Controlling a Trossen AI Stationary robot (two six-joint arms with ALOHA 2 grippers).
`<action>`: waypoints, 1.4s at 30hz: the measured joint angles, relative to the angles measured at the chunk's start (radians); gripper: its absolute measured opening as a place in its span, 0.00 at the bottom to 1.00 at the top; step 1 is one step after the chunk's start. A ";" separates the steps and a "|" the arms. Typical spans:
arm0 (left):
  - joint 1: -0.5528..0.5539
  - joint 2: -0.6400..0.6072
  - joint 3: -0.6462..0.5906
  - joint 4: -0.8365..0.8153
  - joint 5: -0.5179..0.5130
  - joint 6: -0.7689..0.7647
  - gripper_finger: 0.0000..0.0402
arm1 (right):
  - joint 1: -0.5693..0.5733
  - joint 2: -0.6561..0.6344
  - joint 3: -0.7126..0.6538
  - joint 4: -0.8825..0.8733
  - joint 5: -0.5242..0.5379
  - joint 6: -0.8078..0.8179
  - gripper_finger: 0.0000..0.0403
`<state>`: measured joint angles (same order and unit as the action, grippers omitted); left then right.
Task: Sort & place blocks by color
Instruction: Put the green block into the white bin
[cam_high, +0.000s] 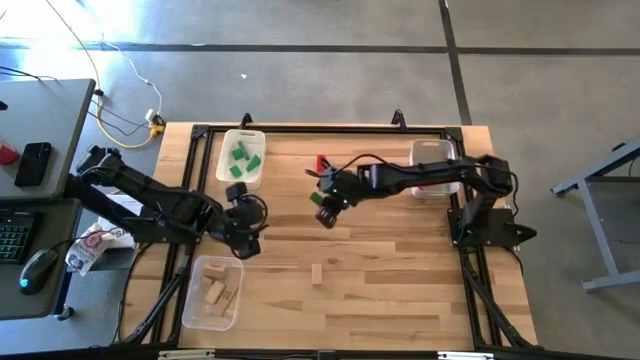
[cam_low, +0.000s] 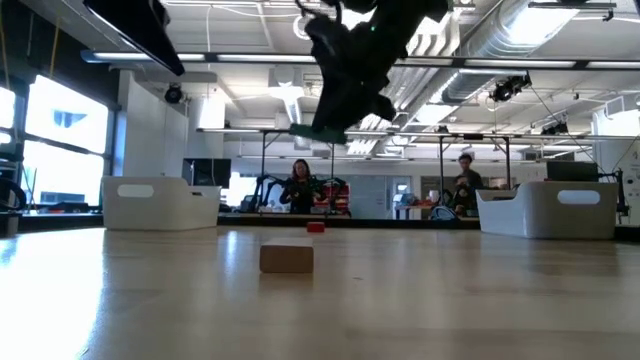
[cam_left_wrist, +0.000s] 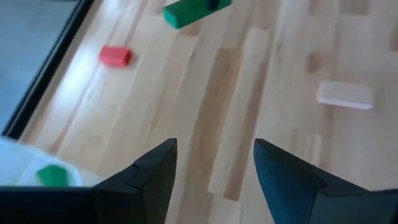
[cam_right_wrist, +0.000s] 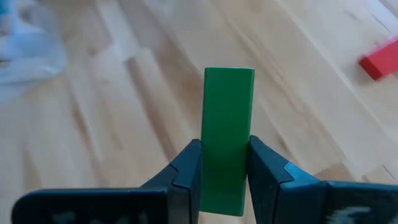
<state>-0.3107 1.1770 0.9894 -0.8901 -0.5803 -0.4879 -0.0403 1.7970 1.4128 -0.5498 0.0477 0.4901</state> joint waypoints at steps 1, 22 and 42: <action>0.006 0.000 0.000 0.020 0.016 0.024 0.50 | 0.011 -0.011 0.000 0.008 0.001 -0.002 0.18; 0.112 0.000 0.000 0.388 0.283 0.254 0.52 | 0.214 -0.143 0.002 0.063 0.031 -0.188 0.18; 0.212 0.001 0.000 0.567 0.518 0.237 0.64 | 0.260 -0.143 0.002 0.122 0.067 -0.334 0.18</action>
<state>-0.0982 1.1776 0.9894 -0.3230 -0.0626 -0.2508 0.2199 1.6539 1.4143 -0.4278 0.1145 0.1557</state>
